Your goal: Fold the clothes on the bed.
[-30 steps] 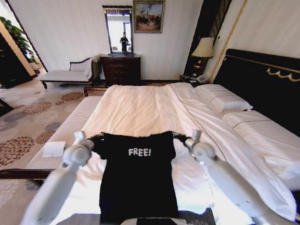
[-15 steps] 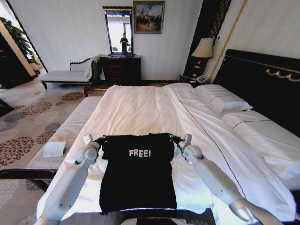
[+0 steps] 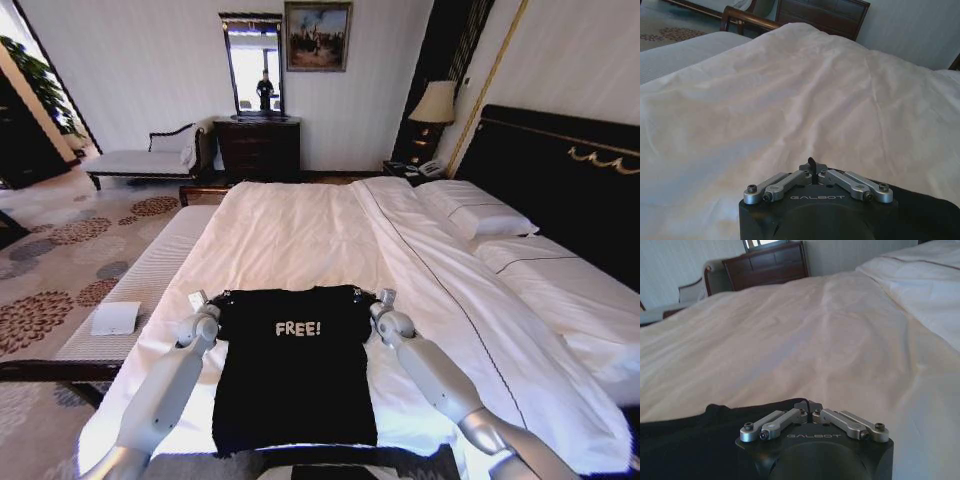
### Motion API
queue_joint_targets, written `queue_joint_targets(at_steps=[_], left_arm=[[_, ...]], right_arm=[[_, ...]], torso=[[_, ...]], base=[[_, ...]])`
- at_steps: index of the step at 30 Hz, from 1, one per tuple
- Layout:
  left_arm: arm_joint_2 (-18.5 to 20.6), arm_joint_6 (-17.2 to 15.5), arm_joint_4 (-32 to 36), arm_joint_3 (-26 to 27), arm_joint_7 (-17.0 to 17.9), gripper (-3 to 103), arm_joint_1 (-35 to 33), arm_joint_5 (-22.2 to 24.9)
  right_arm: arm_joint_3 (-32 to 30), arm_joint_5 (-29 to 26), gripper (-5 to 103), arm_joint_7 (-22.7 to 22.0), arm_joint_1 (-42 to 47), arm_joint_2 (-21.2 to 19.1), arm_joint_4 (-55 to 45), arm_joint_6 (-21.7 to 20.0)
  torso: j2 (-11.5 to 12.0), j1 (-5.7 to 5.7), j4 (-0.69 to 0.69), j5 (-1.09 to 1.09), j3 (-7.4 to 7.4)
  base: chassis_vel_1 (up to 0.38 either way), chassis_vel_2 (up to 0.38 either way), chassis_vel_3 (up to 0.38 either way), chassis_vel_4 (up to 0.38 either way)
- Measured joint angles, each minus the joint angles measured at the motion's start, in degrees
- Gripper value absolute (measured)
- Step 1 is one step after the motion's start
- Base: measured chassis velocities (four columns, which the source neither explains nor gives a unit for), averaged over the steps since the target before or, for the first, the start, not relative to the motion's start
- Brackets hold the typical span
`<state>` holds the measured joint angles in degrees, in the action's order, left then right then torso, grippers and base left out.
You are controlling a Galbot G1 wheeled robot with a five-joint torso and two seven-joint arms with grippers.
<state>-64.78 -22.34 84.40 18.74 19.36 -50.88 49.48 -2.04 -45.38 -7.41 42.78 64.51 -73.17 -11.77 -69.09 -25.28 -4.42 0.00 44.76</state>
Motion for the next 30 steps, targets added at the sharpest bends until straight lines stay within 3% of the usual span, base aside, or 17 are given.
queue_joint_targets(at_steps=[5,8,10,13,14,15,16,19,21,22,25,26,28,29,30], left_arm=[[0.0,-0.7,0.0,-0.5,0.6,0,-0.7,-0.8],[0.2,-4.4,1.9,-0.3,3.1,-2,-2.0,0.7],[0.4,-5.4,2.6,0.1,3.6,2,-2.6,1.1],[1.1,-8.7,6.1,3.1,5.9,19,-4.9,3.9],[1.4,-10.7,7.3,4.3,7.6,19,-6.0,5.0],[1.8,-12.9,8.5,5.6,9.7,24,-7.2,5.6],[1.8,-12.9,8.5,5.6,9.7,24,-7.2,5.6],[2.7,-16.8,11.2,11.0,13.8,40,-12.4,5.0],[2.7,-16.8,12.2,13.6,13.8,40,-14.5,4.7],[2.3,-16.2,13.7,16.8,13.1,45,-16.9,4.9],[1.0,-13.7,18.7,23.8,9.1,61,-23.9,7.2],[1.0,-13.7,18.7,23.8,9.1,61,-23.9,7.2],[-0.2,-11.3,22.4,27.7,4.5,72,-29.6,7.4],[-0.8,-9.8,23.7,29.0,2.6,72,-31.7,7.0],[-1.6,-8.2,24.8,30.1,1.0,78,-33.5,6.3]], right_arm=[[0.1,0.9,0,-1.3,1.0,1.0,0.6,-0.2],[0.1,0.8,0,-3.0,1.8,2.2,0.4,-0.1],[-0.1,0.5,-1,-3.4,2.1,2.6,0.0,0.2],[-2.7,-0.4,15,-3.6,4.1,3.4,-3.3,1.9],[-4.1,-0.4,20,-3.8,5.3,3.2,-5.1,2.4],[-5.4,-0.4,20,-4.4,6.6,2.8,-6.9,2.7],[-5.4,-0.4,20,-4.4,6.6,2.8,-6.9,2.7],[-10.1,-2.2,37,-8.1,11.7,1.1,-13.1,2.6],[-11.8,-3.6,42,-9.3,13.6,0.6,-15.5,2.2],[-13.8,-5.9,42,-10.5,16.3,0.3,-18.7,1.7],[-18.6,-12.3,58,-12.7,23.9,0.5,-26.3,0.0],[-18.6,-12.3,58,-12.7,23.9,0.5,-26.3,0.0],[-20.5,-15.8,69,-13.9,27.9,2.1,-29.9,-0.7],[-21.0,-17.0,74,-14.2,29.1,3.1,-30.8,-0.9],[-21.2,-18.1,74,-14.4,29.9,4.0,-31.5,-1.1]], torso=[[0.0,0.01,0.0,0.0,0.0],[0.0,0.0,0.0,0.0,0.0],[0.0,0.0,0.0,0.0,0.0],[0.0,0.01,0.02,0.01,0.0],[0.0,0.0,0.01,0.0,0.0],[0.0,0.0,0.01,0.0,-0.01],[0.0,0.0,0.01,0.0,-0.01],[0.0,0.01,0.0,0.0,-0.01],[0.0,0.01,0.0,-0.01,-0.01],[0.0,0.01,0.01,-0.01,-0.02],[0.0,0.01,0.0,-0.02,-0.01],[0.0,0.01,0.0,-0.02,-0.01],[0.0,0.02,-0.01,0.0,-0.02],[0.0,0.03,0.0,0.0,-0.02],[0.0,0.03,0.02,0.01,-0.02]], base=[[0.0,0.0,0.0,0.0],[0.0,0.0,0.0,0.0],[0.0,0.0,0.0,0.0],[0.0,0.0,0.0,0.0],[0.0,0.0,0.0,0.0],[0.0,0.0,0.0,0.0],[0.0,0.0,0.0,0.0],[0.0,0.0,0.0,0.0],[0.0,0.0,0.0,0.0],[0.0,0.0,0.0,0.0],[0.0,0.0,0.0,0.0],[0.0,0.0,0.0,0.0],[0.0,0.0,0.0,0.0],[0.0,0.0,0.0,0.0],[0.0,0.0,0.0,0.0]])
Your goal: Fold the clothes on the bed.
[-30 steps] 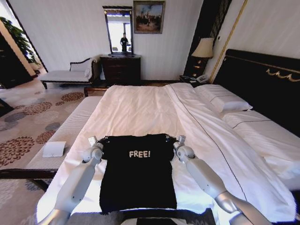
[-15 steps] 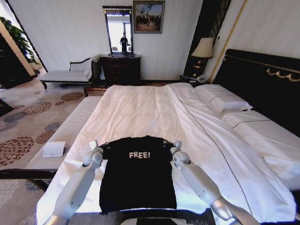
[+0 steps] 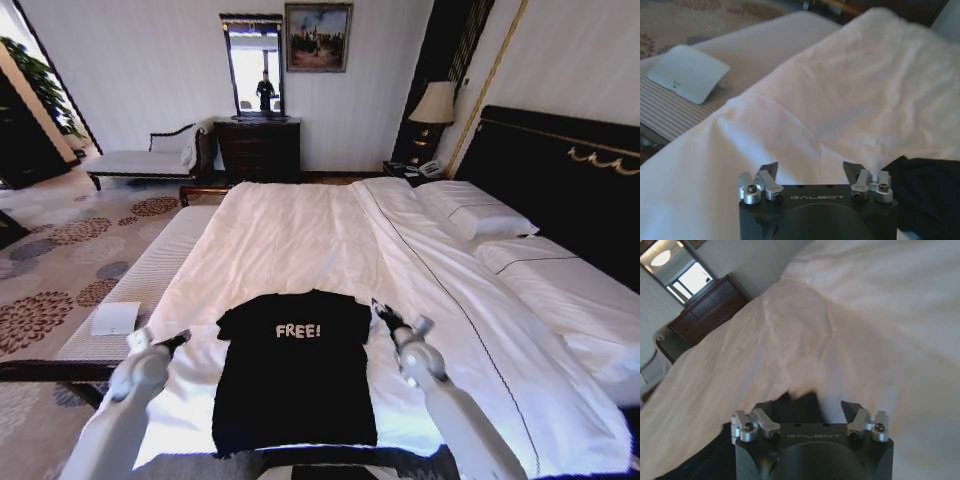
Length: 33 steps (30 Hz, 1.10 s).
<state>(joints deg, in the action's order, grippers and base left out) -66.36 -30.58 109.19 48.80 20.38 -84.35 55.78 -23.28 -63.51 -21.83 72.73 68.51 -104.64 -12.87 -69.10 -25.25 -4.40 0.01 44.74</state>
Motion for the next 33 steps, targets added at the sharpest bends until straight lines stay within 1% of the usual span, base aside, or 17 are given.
queue_joint_targets(at_steps=[1,3,4,5,7,10,11,15,22,23,24,25,26,30,32,33], left_arm=[[0.0,0.0,0.0,0.0,0.0,78,0.0,0.0],[-1.9,3.2,2.0,1.4,-2.1,89,-3.1,-1.0],[-2.9,4.1,2.9,1.9,-2.4,89,-4.1,-1.1],[-2.9,4.1,2.9,1.9,-2.4,89,-4.1,-1.1],[-5.4,5.5,4.8,2.7,-2.4,98,-5.7,-0.5],[-8.2,6.6,7.2,3.2,-2.4,100,-7.5,-0.3],[-8.2,6.6,7.2,3.2,-2.4,100,-7.5,-0.3],[-10.6,6.5,9.4,3.4,-2.0,100,-8.1,-0.1],[-12.3,6.4,10.2,2.6,-1.7,100,-8.3,-1.3],[-12.5,6.4,10.3,2.5,-1.6,100,-8.4,-1.5],[-12.6,6.5,10.4,2.5,-1.5,100,-8.5,-1.6],[-12.8,6.4,10.6,2.5,-1.5,100,-8.6,-1.6],[-12.8,6.4,10.6,2.5,-1.5,100,-8.6,-1.6],[-13.2,6.4,11.2,2.7,-1.3,100,-9.1,-1.9],[-13.2,6.4,11.3,2.8,-1.3,100,-9.2,-2.1],[-13.3,6.5,11.4,2.8,-1.2,100,-9.2,-2.2]], right_arm=[[0.0,0.0,74,0.0,0.0,0.0,0.0,0.0],[-0.5,-3.2,85,-0.6,1.3,2.3,-0.7,-0.4],[-0.8,-4.8,91,-0.9,1.7,3.2,-0.9,-0.5],[-0.8,-4.8,91,-0.9,1.7,3.2,-0.9,-0.5],[-1.3,-8.3,99,-1.7,2.6,5.2,-1.2,-0.9],[-1.9,-8.6,100,-2.0,3.8,7.3,-1.2,-0.9],[-1.9,-8.6,100,-2.0,3.8,7.3,-1.2,-0.9],[-2.4,-8.5,100,-2.0,5.0,8.9,-0.7,-0.4],[-2.3,-8.7,101,-0.6,4.4,10.6,1.2,0.9],[-2.3,-8.9,96,-0.5,4.2,10.8,1.4,1.0],[-2.3,-9.0,96,-0.5,4.0,11.0,1.6,1.1],[-2.3,-9.1,91,-0.5,3.8,11.1,1.8,1.2],[-2.3,-9.1,91,-0.5,3.8,11.1,1.8,1.2],[-2.5,-9.3,69,-0.4,2.8,11.6,2.8,1.9],[-2.7,-9.4,69,-0.4,2.5,11.5,3.0,2.0],[-2.8,-9.4,64,-0.3,2.3,11.5,3.1,2.1]], torso=[[0.0,0.0,0.0,0.0,0.0],[0.0,0.0,0.0,-0.02,0.0],[0.0,-0.01,-0.01,-0.01,0.01],[0.0,-0.01,-0.01,-0.01,0.01],[0.0,-0.02,-0.01,-0.01,0.01],[0.0,-0.02,-0.01,-0.01,0.01],[0.0,-0.02,-0.01,-0.01,0.01],[0.0,-0.02,-0.01,-0.02,0.01],[0.0,-0.02,-0.01,-0.02,0.01],[0.0,-0.03,-0.01,-0.01,0.02],[0.0,-0.03,-0.02,-0.01,0.02],[0.0,-0.03,-0.01,-0.01,0.02],[0.0,-0.03,-0.01,-0.01,0.02],[0.0,-0.02,-0.01,-0.01,0.02],[0.0,-0.02,-0.01,-0.01,0.02],[0.0,-0.03,-0.01,-0.01,0.02]], base=[[0.0,0.0,0.0,0.0],[0.0,0.0,0.0,0.0],[0.0,0.0,0.0,0.0],[0.0,0.0,0.0,0.0],[0.0,0.0,0.0,0.0],[0.0,0.0,0.0,0.0],[0.0,0.0,0.0,0.0],[0.0,0.0,0.0,0.0],[0.0,0.0,0.0,0.0],[0.0,0.0,0.0,0.0],[0.0,0.0,0.0,0.0],[0.0,0.0,0.0,0.0],[0.0,0.0,0.0,0.0],[0.0,0.0,0.0,0.0],[0.0,0.0,0.0,0.0],[0.0,0.0,0.0,0.0]])
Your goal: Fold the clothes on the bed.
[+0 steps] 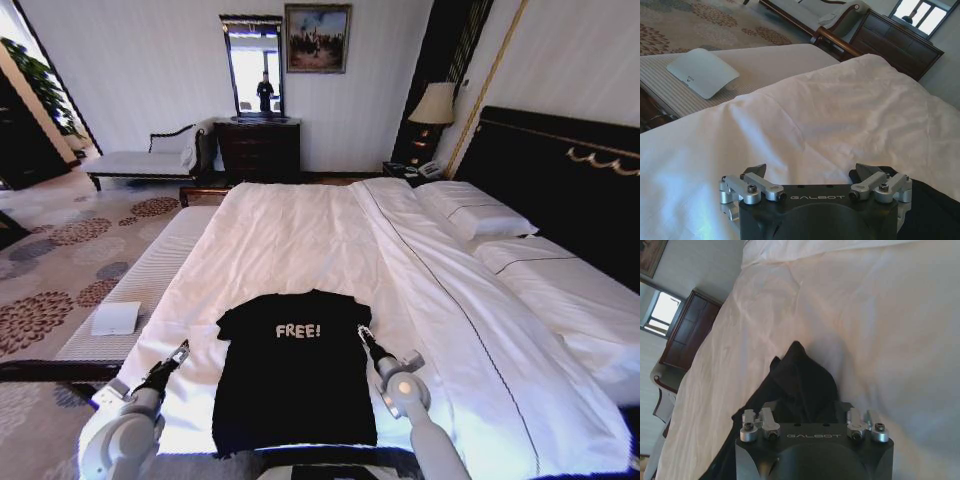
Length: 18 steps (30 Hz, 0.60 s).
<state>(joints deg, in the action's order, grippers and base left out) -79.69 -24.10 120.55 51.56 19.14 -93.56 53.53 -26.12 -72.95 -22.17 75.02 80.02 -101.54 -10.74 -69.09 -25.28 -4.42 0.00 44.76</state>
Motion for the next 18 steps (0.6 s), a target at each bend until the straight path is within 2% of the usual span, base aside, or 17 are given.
queue_joint_targets(at_steps=[2,3,5,6,8,10,13,15,16,17,18], left_arm=[[-0.3,0.1,0.0,0.0,0.1,100,0.0,-0.3],[-0.3,0.1,0.0,0.0,0.1,100,0.0,-0.3],[-0.7,0.1,0.0,-0.1,0.2,100,0.0,-0.7],[-0.8,0.1,0.0,-0.2,0.2,100,0.0,-0.9],[-1.0,0.1,0.0,-0.3,0.2,100,0.0,-1.2],[-1.0,0.1,0.1,-0.4,0.3,100,0.0,-1.3],[-1.2,0.1,0.1,-0.4,0.3,100,-0.1,-1.4],[-1.2,0.2,0.1,-0.4,0.3,100,-0.1,-1.4],[-1.2,0.2,0.1,-0.4,0.4,100,-0.2,-1.4],[-1.2,0.3,0.2,-0.3,0.4,100,-0.4,-1.4],[-1.2,0.4,0.2,-0.2,0.4,100,-0.6,-1.3]], right_arm=[[-0.2,0.0,53,0.0,-0.4,-0.1,0.3,0.2],[-0.2,0.0,53,0.0,-0.4,-0.1,0.3,0.2],[-0.4,0.0,42,0.0,-0.8,-0.1,0.9,0.3],[-0.4,0.0,42,0.0,-1.0,-0.1,1.2,0.4],[-0.5,0.0,32,0.0,-1.1,-0.1,1.4,0.5],[-0.6,0.0,32,0.0,-1.1,-0.1,1.4,0.5],[-0.7,0.7,15,0.0,0.0,-0.3,0.4,0.5],[-0.7,0.9,15,-0.1,0.2,-0.3,0.2,0.5],[-0.8,1.6,10,-0.6,1.0,-0.3,-0.4,0.5],[-0.9,2.1,-2,-1.1,2.0,-0.4,-1.5,0.5],[-1.0,2.2,-2,-1.4,3.0,-0.4,-2.4,0.5]], torso=[[0.0,0.0,0.0,0.0,0.0],[0.0,0.0,0.0,0.0,0.0],[0.0,0.0,0.0,0.0,0.0],[0.0,0.0,0.0,0.0,0.0],[0.0,0.0,0.0,0.0,0.0],[0.0,0.0,0.0,0.0,0.0],[0.0,0.0,0.0,0.0,0.0],[0.0,0.0,0.0,0.0,0.0],[0.0,0.0,0.0,0.0,0.0],[0.0,0.0,0.0,0.0,0.0],[0.0,0.0,0.0,0.0,0.0]], base=[[0.0,0.0,0.0,0.0],[0.0,0.0,0.0,0.0],[0.0,0.0,0.0,0.0],[0.0,0.0,0.0,0.0],[0.0,0.0,0.0,0.0],[0.0,0.0,0.0,0.0],[0.0,0.0,0.0,0.0],[0.0,0.0,0.0,0.0],[0.0,0.0,0.0,0.0],[0.0,0.0,0.0,0.0],[0.0,0.0,0.0,0.0]])
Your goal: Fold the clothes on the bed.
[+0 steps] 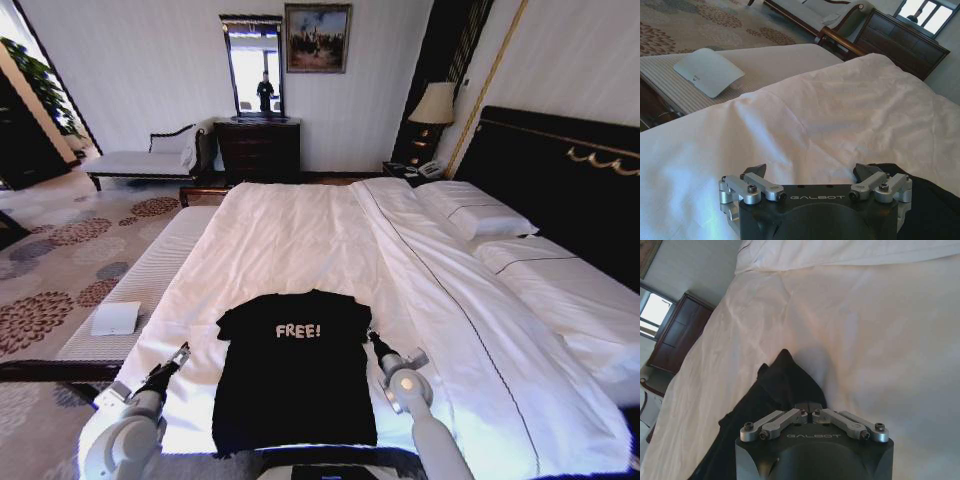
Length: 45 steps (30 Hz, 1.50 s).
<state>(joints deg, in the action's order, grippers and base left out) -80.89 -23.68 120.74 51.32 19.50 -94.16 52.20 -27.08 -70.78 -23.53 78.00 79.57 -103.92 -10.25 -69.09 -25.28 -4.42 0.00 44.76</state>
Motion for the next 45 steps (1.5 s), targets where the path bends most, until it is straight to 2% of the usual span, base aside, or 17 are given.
queue_joint_targets(at_steps=[1,4,5,6,7,8,11,13,16,18,19,22,25,28,30,34,45], left_arm=[[0.0,0.0,0.0,0.0,0.0,100,0.0,0.0],[0.0,0.3,0.0,0.2,0.0,100,-0.3,0.1],[0.0,0.3,0.0,0.2,0.0,100,-0.3,0.1],[0.0,0.4,0.0,0.2,0.0,100,-0.4,0.1],[-0.2,0.4,0.4,0.1,0.2,100,-0.6,0.2],[-0.3,0.4,0.5,0.1,0.2,100,-0.7,0.2],[-0.3,0.4,0.6,0.1,0.3,100,-0.8,0.2],[-0.3,0.6,0.7,0.1,0.3,100,-1.0,0.2],[-0.3,0.7,0.7,0.2,0.3,100,-1.1,0.2],[-0.3,0.8,0.7,0.2,0.4,100,-1.3,0.2],[-0.3,0.8,0.7,0.2,0.4,100,-1.3,0.2],[-0.6,0.9,0.7,0.1,0.5,100,-1.4,0.1],[-0.7,1.0,0.8,0.1,0.5,100,-1.5,0.1],[-0.8,1.1,1.0,0.0,0.5,100,-1.8,0.0],[-0.8,1.2,1.0,0.0,0.5,100,-1.9,0.0],[-0.8,1.3,1.0,0.0,0.6,100,-1.9,-0.1],[-0.6,1.3,0.4,-0.2,0.6,100,-1.5,-0.1]], right_arm=[[0.0,0.0,-2,0.0,0.0,0.0,0.0,0.0],[0.0,-0.2,13,0.1,1.8,0.0,-1.3,-0.2],[0.0,-0.2,13,0.1,1.8,0.0,-1.3,-0.2],[0.1,-0.5,18,0.2,2.0,0.2,-1.3,-0.2],[0.4,-1.2,34,0.5,1.9,1.0,-1.0,-0.5],[0.5,-1.2,40,0.6,1.8,1.2,-0.8,-0.5],[0.6,-1.2,45,0.7,1.8,1.4,-0.6,-0.5],[0.6,-1.1,59,0.8,2.0,1.5,-0.5,-0.6],[0.7,-1.0,58,0.8,2.2,1.6,-0.4,-0.6],[0.7,-0.9,48,0.9,2.3,1.7,-0.3,-0.6],[0.7,-0.9,48,0.9,2.3,1.7,-0.3,-0.6],[0.7,-0.9,32,1.0,2.1,1.7,0.1,-0.6],[0.7,-0.9,25,1.1,1.7,1.8,0.4,-0.5],[0.6,-0.9,9,1.1,1.3,2.1,0.9,-0.3],[0.7,-0.7,4,1.1,1.2,2.1,1.2,-0.2],[0.7,-0.2,0,1.2,0.9,2.3,1.6,0.1],[-1.5,1.7,0,1.2,0.7,0.3,-2.5,1.3]], torso=[[0.0,0.0,0.0,0.0,0.0],[0.0,0.0,0.0,0.0,0.0],[0.0,0.0,0.0,0.0,0.0],[0.0,0.0,0.0,0.0,0.0],[0.0,0.0,0.0,0.0,0.0],[0.0,0.0,0.0,0.0,0.0],[0.0,0.0,0.0,0.0,0.0],[0.0,0.0,0.0,0.0,0.0],[0.0,0.0,0.0,0.0,0.0],[0.0,0.0,0.0,0.0,0.0],[0.0,0.0,0.0,0.0,0.0],[0.0,0.0,0.0,0.0,0.0],[0.0,0.0,0.0,0.0,0.0],[0.0,0.0,0.0,0.0,0.0],[0.0,0.0,0.0,0.0,0.0],[0.0,0.0,0.0,0.0,0.0],[0.0,0.0,0.0,0.0,0.0]], base=[[0.0,0.0,0.0,0.0],[0.0,0.0,0.0,0.0],[0.0,0.0,0.0,0.0],[0.0,0.0,0.0,0.0],[0.0,0.0,0.0,0.0],[0.0,0.0,0.0,0.0],[0.0,0.0,0.0,0.0],[0.0,0.0,0.0,0.0],[0.0,0.0,0.0,0.0],[0.0,0.0,0.0,0.0],[0.0,0.0,0.0,0.0],[0.0,0.0,0.0,0.0],[0.0,0.0,0.0,0.0],[0.0,0.0,0.0,0.0],[0.0,0.0,0.0,0.0],[0.0,0.0,0.0,0.0],[0.0,0.0,0.0,0.0]])
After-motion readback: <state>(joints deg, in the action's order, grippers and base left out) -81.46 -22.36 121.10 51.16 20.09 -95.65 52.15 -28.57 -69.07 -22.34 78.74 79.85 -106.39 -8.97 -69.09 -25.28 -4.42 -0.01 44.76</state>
